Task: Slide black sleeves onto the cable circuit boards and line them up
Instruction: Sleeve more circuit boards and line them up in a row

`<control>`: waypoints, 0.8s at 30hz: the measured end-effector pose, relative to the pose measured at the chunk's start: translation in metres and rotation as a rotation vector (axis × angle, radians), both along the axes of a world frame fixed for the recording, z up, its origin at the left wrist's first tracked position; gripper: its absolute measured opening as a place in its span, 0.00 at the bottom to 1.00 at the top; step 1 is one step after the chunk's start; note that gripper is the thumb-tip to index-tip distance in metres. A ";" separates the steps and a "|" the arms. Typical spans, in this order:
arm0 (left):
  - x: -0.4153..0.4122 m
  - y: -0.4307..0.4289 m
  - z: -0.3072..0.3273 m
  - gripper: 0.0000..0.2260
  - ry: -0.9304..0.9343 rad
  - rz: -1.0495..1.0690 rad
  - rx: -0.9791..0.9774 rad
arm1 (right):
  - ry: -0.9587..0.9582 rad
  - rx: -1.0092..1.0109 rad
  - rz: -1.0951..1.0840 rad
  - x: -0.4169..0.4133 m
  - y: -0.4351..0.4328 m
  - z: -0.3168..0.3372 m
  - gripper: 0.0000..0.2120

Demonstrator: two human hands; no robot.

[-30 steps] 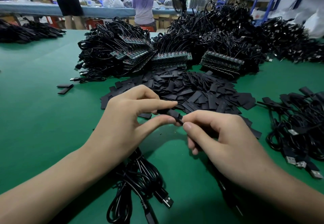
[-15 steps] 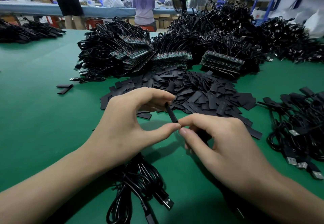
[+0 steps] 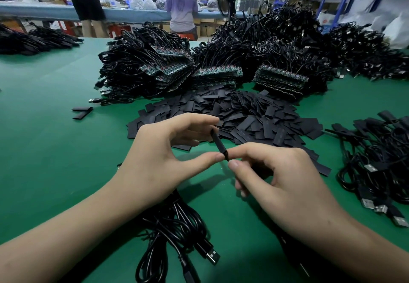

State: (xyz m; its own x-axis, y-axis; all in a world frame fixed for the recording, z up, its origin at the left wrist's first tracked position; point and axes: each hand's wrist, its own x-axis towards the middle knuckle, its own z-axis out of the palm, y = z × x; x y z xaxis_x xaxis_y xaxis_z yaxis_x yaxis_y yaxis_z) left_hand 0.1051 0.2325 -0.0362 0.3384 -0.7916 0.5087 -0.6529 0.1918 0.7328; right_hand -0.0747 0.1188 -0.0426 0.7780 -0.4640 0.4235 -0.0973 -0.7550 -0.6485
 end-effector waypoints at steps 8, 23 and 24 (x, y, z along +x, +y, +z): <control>0.007 0.002 0.005 0.27 -0.130 0.045 0.064 | -0.007 0.016 -0.053 0.000 -0.001 0.007 0.07; 0.058 0.029 0.041 0.20 -0.784 0.231 0.943 | 0.808 -0.536 -0.795 -0.059 -0.147 0.026 0.14; 0.058 0.029 0.041 0.17 -0.768 0.220 0.944 | 0.816 -0.553 -0.797 -0.060 -0.150 0.021 0.12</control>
State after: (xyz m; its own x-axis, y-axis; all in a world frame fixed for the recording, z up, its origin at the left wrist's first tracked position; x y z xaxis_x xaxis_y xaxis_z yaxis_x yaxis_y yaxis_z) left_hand 0.1634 0.2617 0.0046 0.3765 -0.9204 -0.1055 -0.9262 -0.3717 -0.0630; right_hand -0.1347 -0.0313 -0.0213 0.4908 -0.8372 0.2411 -0.8695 -0.4532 0.1964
